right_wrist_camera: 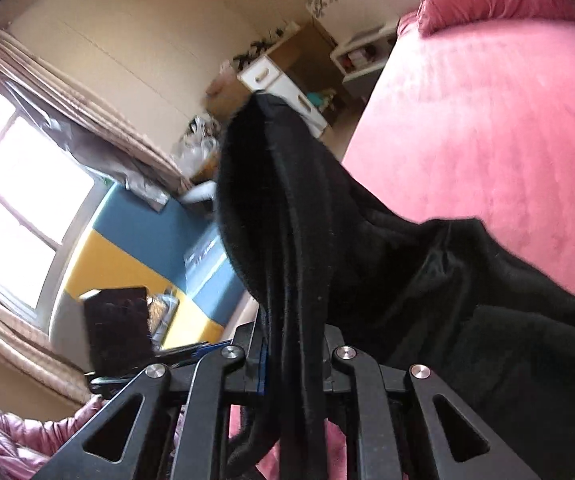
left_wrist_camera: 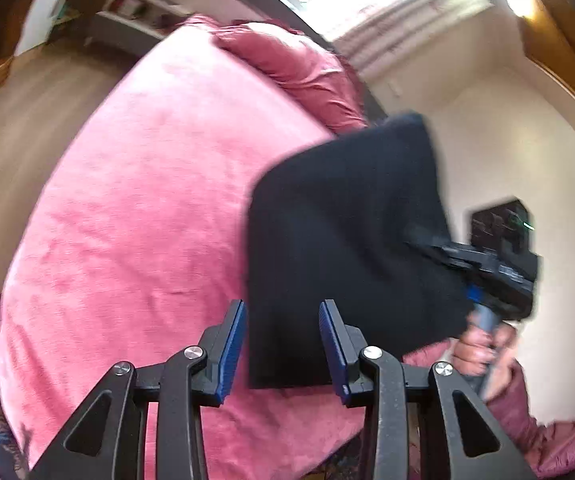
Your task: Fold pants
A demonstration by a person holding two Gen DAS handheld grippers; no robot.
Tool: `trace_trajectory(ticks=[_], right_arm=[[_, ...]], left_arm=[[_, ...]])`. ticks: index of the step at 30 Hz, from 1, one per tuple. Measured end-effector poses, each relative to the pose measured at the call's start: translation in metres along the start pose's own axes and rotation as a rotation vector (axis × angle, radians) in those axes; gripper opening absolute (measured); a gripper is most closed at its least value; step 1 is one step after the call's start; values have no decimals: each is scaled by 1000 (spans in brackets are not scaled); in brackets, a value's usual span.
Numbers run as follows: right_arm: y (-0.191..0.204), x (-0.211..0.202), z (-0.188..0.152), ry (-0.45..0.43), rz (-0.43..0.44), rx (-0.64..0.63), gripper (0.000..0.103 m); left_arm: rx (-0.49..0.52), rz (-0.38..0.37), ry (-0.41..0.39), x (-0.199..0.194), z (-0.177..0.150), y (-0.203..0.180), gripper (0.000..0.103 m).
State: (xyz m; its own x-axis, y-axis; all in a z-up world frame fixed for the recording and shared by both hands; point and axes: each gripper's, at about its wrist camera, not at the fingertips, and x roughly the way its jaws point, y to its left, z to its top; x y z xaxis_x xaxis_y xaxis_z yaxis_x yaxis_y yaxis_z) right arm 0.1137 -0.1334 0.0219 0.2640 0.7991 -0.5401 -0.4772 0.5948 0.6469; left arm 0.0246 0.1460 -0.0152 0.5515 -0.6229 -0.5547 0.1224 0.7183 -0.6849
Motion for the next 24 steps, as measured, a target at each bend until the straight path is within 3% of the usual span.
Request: trace_trajectory(ticks=[5, 11, 19, 24], right_arm=[[8, -39, -17, -69, -17, 11, 15], [-13, -70, -30, -141, -81, 108, 15], [-78, -108, -69, -183, -219, 284, 15], [-129, -115, -96, -192, -269, 419, 15]], left_arm=[[43, -3, 33, 19, -2, -13, 38], [180, -57, 130, 68, -9, -67, 38], [316, -93, 308, 124, -42, -115, 38], [330, -108, 385, 146, -59, -127, 38]])
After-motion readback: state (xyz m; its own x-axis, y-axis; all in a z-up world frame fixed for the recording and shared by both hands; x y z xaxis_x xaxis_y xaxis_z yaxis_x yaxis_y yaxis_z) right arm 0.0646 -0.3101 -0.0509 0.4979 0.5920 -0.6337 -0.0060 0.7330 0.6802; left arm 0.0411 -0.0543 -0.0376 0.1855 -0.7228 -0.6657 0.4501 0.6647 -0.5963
